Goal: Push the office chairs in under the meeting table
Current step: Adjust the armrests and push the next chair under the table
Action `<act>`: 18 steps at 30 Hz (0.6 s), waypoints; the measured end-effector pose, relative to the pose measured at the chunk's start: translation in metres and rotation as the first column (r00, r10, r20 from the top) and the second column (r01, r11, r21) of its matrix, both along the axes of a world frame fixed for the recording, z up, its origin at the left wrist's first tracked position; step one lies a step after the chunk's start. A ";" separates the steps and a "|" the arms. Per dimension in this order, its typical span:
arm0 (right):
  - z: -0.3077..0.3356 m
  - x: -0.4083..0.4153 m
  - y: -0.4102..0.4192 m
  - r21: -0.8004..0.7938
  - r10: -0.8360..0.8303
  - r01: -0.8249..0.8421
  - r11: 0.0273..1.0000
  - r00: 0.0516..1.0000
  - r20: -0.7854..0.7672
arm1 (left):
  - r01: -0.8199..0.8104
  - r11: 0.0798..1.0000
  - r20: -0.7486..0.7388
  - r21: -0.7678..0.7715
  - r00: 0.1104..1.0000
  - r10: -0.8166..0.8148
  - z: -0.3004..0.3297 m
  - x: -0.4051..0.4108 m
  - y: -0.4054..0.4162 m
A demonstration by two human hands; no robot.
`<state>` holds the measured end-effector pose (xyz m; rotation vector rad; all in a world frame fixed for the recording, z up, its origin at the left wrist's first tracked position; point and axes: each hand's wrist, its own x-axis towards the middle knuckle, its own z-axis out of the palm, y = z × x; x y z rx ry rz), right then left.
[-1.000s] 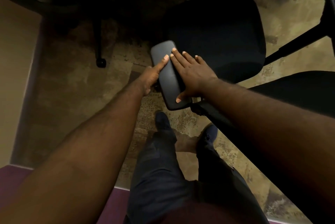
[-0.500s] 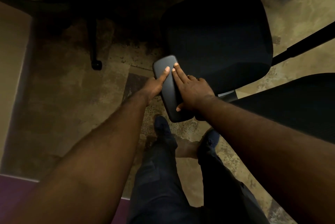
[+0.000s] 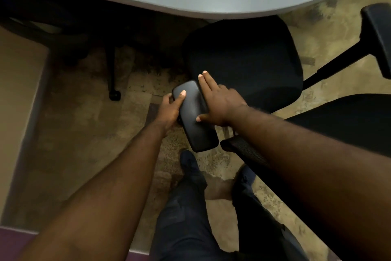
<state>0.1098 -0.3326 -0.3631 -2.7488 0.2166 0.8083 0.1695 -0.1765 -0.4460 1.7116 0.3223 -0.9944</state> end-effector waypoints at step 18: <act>0.226 -0.086 -0.196 -0.109 -0.176 0.233 0.966 0.908 0.381 | 0.534 0.719 0.742 0.444 0.232 -0.629 0.214 0.004 -0.132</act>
